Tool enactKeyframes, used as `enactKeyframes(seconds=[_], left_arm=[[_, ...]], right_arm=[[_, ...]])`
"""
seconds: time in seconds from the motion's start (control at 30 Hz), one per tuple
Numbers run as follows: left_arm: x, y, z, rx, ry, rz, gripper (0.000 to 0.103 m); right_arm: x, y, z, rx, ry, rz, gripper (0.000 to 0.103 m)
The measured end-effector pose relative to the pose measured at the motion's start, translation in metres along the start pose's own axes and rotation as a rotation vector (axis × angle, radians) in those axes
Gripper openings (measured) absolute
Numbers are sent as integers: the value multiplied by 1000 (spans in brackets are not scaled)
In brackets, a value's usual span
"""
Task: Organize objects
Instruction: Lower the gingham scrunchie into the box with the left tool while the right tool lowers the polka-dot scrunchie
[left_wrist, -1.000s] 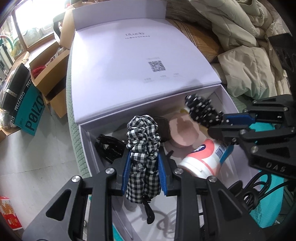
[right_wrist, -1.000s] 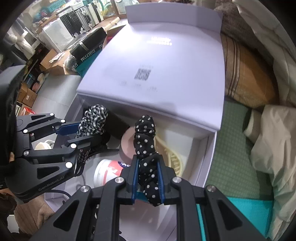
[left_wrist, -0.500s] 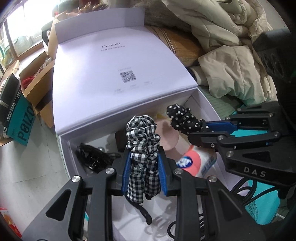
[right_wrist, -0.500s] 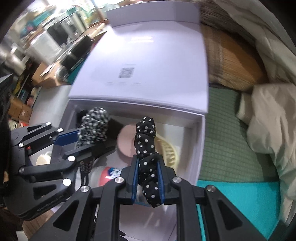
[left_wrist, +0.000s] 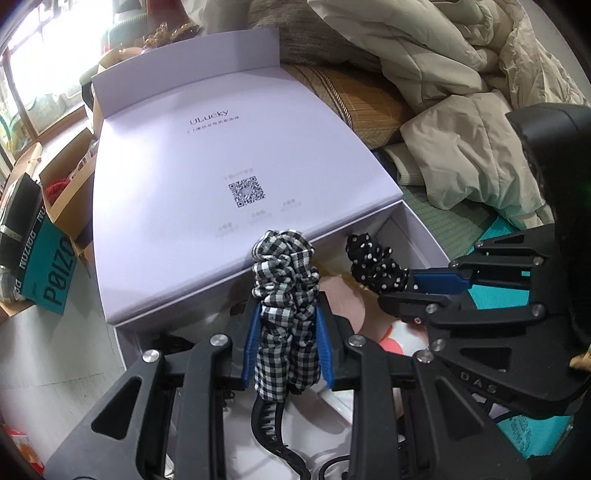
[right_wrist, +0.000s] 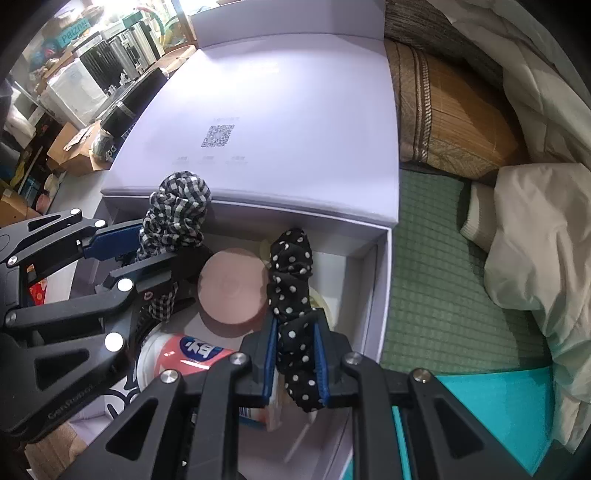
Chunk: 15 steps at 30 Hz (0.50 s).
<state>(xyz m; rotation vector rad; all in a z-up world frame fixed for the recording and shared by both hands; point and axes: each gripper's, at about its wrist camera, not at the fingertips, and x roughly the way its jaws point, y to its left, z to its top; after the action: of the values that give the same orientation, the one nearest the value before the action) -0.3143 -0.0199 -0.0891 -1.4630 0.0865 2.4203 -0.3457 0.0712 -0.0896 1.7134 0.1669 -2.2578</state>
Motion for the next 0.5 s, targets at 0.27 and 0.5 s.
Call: enactKeyframes(seconds=[0.27,0.5], left_arm=[[-1,0,-6,-16,-26,-10,32],[-3,7,-11,-50,-31,5,47]], right_arm=[[1,-1,1,3,-14,56,19],[2,6,3,-10,-2,50,19]])
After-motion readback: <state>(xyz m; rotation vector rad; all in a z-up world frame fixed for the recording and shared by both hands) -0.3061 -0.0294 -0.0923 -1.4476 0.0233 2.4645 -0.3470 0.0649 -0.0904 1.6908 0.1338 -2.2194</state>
